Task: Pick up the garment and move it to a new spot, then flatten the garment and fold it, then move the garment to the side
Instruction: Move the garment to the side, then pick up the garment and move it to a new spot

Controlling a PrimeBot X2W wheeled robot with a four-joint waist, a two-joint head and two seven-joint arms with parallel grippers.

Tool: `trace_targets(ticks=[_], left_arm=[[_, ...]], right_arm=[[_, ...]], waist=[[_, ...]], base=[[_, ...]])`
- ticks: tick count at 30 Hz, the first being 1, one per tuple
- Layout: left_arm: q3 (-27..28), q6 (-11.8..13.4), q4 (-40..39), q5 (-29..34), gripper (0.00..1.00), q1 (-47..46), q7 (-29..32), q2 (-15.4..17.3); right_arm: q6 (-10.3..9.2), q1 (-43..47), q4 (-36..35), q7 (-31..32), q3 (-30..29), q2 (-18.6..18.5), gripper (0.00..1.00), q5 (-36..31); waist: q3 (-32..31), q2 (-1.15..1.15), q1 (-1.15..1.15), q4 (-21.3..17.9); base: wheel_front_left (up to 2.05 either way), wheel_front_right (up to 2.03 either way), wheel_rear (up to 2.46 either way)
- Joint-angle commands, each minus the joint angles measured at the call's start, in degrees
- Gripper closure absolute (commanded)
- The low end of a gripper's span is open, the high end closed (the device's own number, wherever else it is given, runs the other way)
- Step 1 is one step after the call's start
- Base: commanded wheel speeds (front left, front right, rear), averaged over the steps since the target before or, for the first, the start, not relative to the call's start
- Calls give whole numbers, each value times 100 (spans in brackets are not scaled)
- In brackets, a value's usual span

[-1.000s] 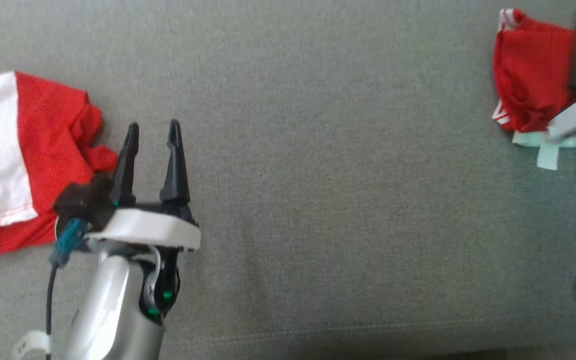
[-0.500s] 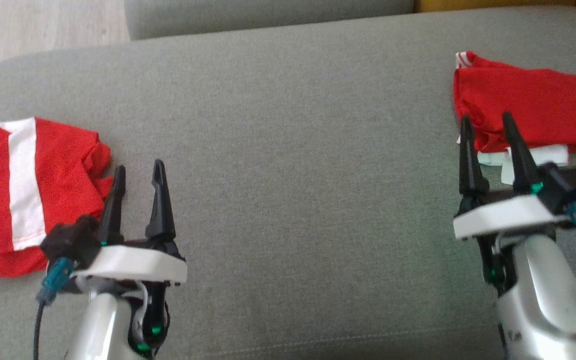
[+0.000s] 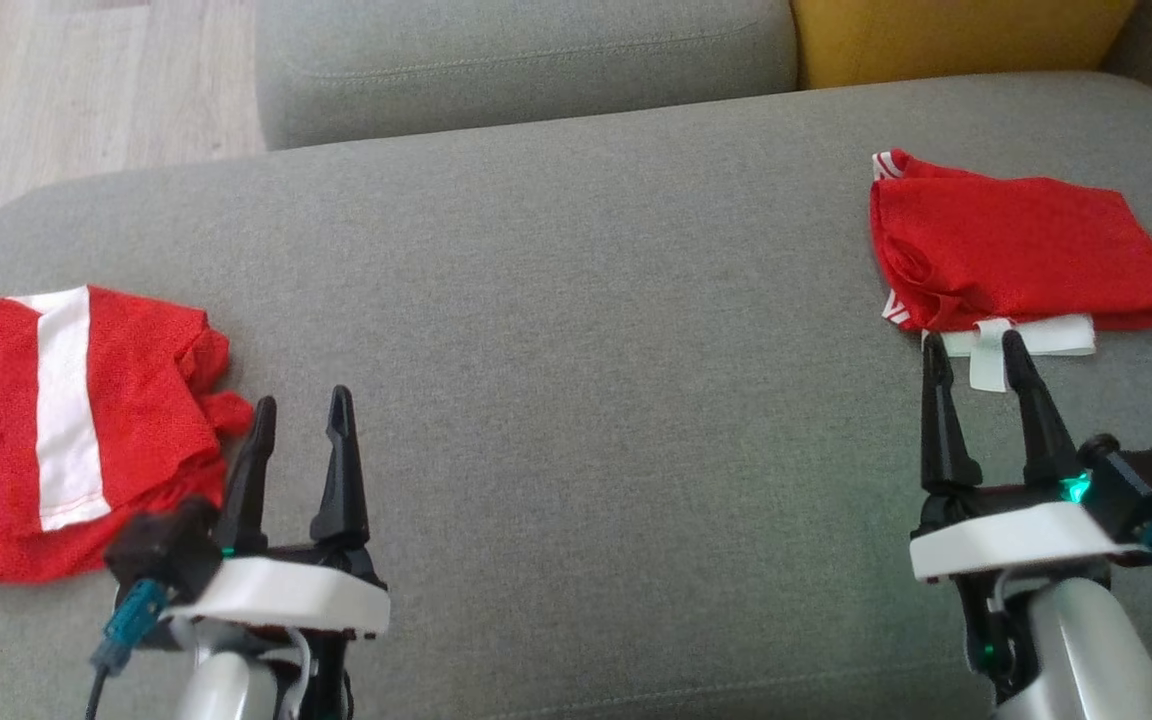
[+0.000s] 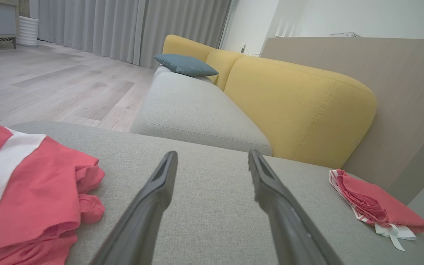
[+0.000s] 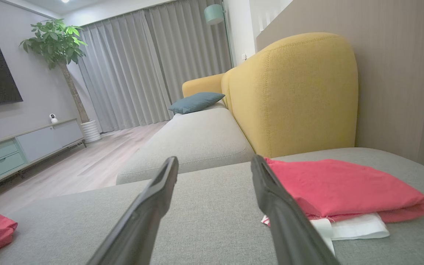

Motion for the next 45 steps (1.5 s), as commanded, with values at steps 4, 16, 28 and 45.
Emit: trace_targets(ticks=[4,16,28,45], left_arm=[[168,14,-223,-24,0,-119,-29,45],[153,32,-181,-11,0,-108,-29,45],[137,32,-148,-6,0,-143,-29,45],[277,8,9,23,0,14,-29,45]], right_arm=[[17,-96,-225,-36,182,10,0,-36],[17,-67,-229,-36,177,10,0,-1],[17,-73,-205,-36,139,10,0,20],[17,165,-32,-36,455,10,0,161]], waist=[[-18,0,0,2],[12,0,0,-20],[42,0,0,-8],[-240,0,0,1486]], base=[[0,0,0],[0,0,0],[0,0,0],[0,0,0]])
